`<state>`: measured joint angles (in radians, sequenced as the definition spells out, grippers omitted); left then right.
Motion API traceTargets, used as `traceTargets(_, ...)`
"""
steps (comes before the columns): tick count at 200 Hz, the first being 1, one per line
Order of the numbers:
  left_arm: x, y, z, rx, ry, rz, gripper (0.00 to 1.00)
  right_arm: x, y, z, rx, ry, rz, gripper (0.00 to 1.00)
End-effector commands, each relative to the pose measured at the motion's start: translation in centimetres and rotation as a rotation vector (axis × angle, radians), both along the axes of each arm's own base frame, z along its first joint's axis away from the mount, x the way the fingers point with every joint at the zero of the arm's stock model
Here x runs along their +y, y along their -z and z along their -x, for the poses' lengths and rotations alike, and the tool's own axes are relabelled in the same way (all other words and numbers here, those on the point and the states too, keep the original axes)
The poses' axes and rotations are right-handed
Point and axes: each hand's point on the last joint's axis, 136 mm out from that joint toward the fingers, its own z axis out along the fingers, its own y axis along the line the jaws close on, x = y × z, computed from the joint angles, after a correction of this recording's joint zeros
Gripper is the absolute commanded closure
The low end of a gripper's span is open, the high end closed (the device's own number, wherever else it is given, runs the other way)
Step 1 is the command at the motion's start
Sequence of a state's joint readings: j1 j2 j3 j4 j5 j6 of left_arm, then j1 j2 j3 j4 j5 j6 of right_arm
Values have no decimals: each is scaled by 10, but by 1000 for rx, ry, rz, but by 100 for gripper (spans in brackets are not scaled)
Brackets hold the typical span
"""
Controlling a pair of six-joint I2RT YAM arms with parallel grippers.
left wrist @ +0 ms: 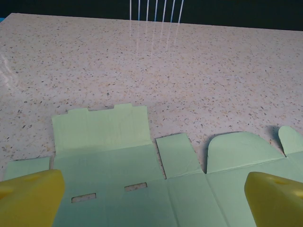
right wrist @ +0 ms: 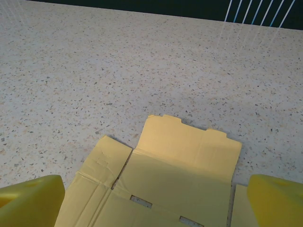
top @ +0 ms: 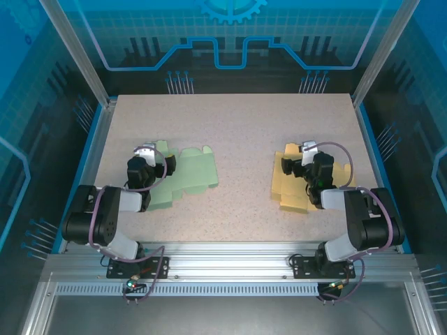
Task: Fold the paper box
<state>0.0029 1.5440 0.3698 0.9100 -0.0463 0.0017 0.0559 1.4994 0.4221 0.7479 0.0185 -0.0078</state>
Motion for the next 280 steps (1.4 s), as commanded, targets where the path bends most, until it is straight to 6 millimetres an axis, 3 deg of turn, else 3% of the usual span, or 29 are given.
traceTargets(1, -5, -5, -4, -14, 25, -6, 1, -2, -3, -4, -5, 2, 4, 0)
traceTargets(225, -5, -5, -3, -20, 24, -5, 1, -2, -3, -4, -4, 2, 1, 0)
traceTargets(280, 12, -58, 26, -144, -83, -3, 1, -4, -9, -4, -5, 11, 1, 0)
